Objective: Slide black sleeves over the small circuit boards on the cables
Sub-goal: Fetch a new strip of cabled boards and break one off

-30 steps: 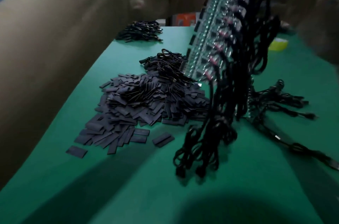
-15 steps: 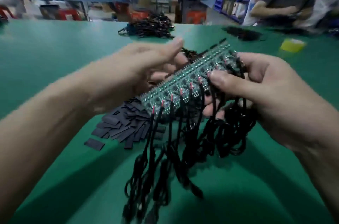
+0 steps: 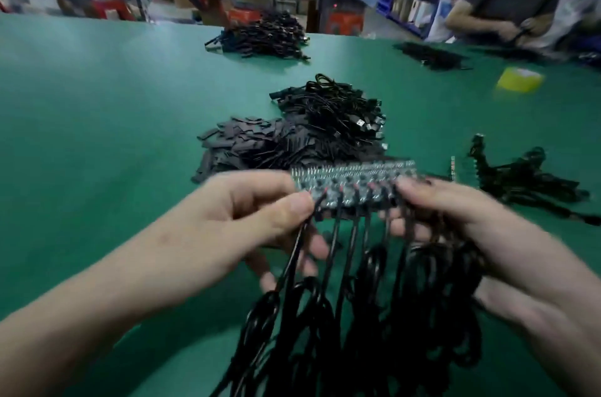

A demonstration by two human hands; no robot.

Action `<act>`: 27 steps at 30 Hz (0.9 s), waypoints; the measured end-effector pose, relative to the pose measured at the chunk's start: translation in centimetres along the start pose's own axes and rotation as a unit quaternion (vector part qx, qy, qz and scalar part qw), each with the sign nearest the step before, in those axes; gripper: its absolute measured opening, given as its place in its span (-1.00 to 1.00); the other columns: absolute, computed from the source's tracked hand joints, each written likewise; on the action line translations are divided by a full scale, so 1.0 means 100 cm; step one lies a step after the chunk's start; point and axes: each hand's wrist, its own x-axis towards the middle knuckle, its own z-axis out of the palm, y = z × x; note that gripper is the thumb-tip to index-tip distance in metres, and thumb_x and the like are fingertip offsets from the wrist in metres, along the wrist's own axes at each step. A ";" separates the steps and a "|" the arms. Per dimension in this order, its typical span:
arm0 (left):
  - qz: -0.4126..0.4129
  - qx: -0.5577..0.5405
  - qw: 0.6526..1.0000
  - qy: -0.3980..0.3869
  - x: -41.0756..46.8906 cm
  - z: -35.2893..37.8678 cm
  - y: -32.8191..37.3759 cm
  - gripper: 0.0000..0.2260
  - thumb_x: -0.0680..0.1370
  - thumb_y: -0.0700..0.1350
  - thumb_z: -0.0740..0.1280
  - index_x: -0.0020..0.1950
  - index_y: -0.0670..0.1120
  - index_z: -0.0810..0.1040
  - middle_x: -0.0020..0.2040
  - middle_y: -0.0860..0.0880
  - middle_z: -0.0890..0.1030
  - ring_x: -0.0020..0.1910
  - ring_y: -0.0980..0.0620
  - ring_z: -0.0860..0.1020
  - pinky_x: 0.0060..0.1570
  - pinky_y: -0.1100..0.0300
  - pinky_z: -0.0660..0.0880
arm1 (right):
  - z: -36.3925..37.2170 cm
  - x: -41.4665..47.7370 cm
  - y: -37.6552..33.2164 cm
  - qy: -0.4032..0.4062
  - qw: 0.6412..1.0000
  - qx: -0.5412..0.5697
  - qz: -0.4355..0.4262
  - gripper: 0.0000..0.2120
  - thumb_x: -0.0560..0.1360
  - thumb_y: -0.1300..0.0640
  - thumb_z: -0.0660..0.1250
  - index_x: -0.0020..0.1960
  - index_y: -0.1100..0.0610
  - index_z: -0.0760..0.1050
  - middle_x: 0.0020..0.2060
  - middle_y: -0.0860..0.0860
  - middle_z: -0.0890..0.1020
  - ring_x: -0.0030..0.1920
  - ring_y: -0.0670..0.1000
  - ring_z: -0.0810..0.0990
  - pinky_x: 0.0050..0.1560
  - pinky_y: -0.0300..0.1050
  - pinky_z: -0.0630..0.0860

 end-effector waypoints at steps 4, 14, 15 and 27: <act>-0.136 0.005 0.990 0.045 0.011 -0.001 -0.042 -0.83 0.56 -0.02 0.32 -0.11 -0.07 0.66 -0.30 -0.06 0.63 -0.39 0.11 0.56 -0.40 0.27 0.55 | -0.007 0.027 0.034 0.066 0.994 0.044 0.071 -0.36 0.44 0.18 0.47 0.45 0.33 0.35 -0.17 0.20 0.74 -0.27 0.06 0.75 -0.49 -0.19 0.58; -0.115 0.025 0.988 0.104 0.029 -0.009 -0.066 -0.87 0.57 -0.08 0.39 -0.03 -0.12 0.66 -0.21 -0.08 0.70 -0.34 0.10 0.65 -0.33 0.32 0.56 | -0.040 0.050 0.037 -0.052 0.982 -0.172 0.057 -0.68 0.41 0.03 0.53 0.05 0.19 0.61 -0.12 0.23 0.73 -0.18 0.14 0.75 -0.19 -0.04 0.66; -0.108 0.011 0.988 0.109 0.031 -0.009 -0.064 -0.88 0.57 -0.10 0.39 -0.06 -0.13 0.66 -0.26 -0.07 0.68 -0.37 0.11 0.64 -0.35 0.33 0.55 | -0.043 0.051 0.036 -0.065 0.977 -0.195 0.064 -0.62 0.39 0.00 0.53 0.09 0.20 0.60 -0.10 0.21 0.74 -0.14 0.14 0.75 -0.07 0.04 0.66; -0.008 0.053 0.985 0.161 0.031 -0.004 -0.070 -0.93 0.46 -0.05 0.49 -0.10 0.00 0.72 -0.23 -0.06 0.70 -0.28 0.01 0.63 -0.17 0.04 0.64 | 0.017 0.069 0.023 -0.063 0.781 -0.551 -0.286 -0.79 0.50 -0.21 0.31 -0.01 -0.15 0.62 -0.12 -0.31 0.65 -0.01 -0.27 0.61 -0.01 -0.25 0.49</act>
